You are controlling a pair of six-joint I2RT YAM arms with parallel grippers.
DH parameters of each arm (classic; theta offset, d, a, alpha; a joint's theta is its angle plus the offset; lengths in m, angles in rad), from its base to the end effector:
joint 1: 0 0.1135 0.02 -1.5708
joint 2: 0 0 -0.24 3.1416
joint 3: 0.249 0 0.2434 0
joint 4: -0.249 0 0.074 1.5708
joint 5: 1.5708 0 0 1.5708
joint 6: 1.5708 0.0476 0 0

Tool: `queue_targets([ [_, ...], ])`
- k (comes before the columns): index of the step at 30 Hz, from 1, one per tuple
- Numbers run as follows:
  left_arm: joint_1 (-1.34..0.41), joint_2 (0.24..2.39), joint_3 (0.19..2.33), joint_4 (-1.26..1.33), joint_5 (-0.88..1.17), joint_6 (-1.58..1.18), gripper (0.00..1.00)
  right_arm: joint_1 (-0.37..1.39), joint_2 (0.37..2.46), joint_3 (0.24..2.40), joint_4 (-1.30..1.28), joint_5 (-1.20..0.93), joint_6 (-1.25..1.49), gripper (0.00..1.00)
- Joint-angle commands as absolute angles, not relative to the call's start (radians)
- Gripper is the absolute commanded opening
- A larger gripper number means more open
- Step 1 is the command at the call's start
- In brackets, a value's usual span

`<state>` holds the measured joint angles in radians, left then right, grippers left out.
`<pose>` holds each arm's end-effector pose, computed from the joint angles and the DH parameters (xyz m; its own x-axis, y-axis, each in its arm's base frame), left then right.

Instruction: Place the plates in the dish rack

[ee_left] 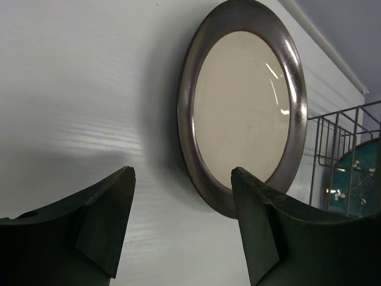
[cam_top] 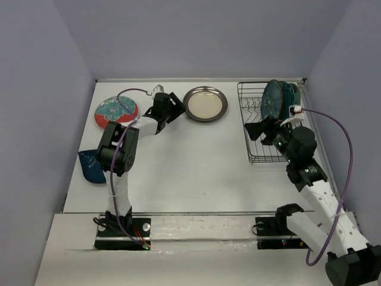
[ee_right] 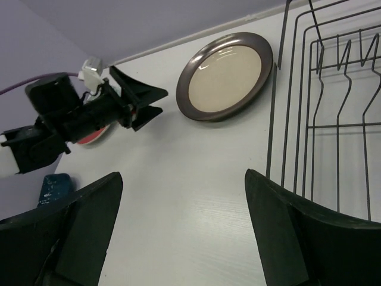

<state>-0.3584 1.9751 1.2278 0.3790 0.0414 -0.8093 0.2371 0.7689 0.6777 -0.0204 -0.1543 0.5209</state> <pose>0.4129 -0.1568 0.1741 -0.5125 -0.5803 -0.6329 0.0228 0.7277 -0.6856 0.2006 0.0560 0.3052 -0.2833 0.4375 -0.8535 -0.2762 0.8150 0.5094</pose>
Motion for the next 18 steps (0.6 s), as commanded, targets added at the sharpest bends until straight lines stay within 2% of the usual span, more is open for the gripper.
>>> queue_targets([
  [1, -0.354, 2.072, 1.354, 0.431, 0.072, -0.842, 0.73, 0.245, 0.759, 0.658, 0.021, -0.212, 0.534, 0.88],
  [6, -0.345, 2.183, 1.451, 0.443, 0.083, -0.861, 0.66, 0.245, 0.765, 0.646, 0.035, -0.229, 0.526, 0.86],
  [10, -0.347, 2.270, 1.523, 0.469, 0.138, -0.890, 0.56, 0.245, 0.781, 0.644, 0.043, -0.233, 0.528, 0.86],
  [11, -0.345, 2.299, 1.534, 0.474, 0.146, -0.897, 0.48, 0.255, 0.790, 0.644, 0.049, -0.241, 0.535, 0.86],
  [13, -0.345, 2.324, 1.555, 0.488, 0.150, -0.923, 0.39, 0.255, 0.792, 0.637, 0.055, -0.245, 0.549, 0.86],
  [14, -0.347, 2.342, 1.565, 0.491, 0.152, -0.926, 0.24, 0.255, 0.784, 0.635, 0.058, -0.244, 0.551, 0.85],
  [15, -0.347, 2.347, 1.566, 0.498, 0.150, -0.931, 0.18, 0.255, 0.782, 0.634, 0.058, -0.241, 0.554, 0.85],
  [17, -0.345, 2.356, 1.563, 0.508, 0.153, -0.942, 0.12, 0.255, 0.770, 0.627, 0.058, -0.229, 0.561, 0.85],
  [18, -0.344, 2.356, 1.562, 0.518, 0.158, -0.943, 0.12, 0.255, 0.770, 0.627, 0.057, -0.229, 0.563, 0.85],
])
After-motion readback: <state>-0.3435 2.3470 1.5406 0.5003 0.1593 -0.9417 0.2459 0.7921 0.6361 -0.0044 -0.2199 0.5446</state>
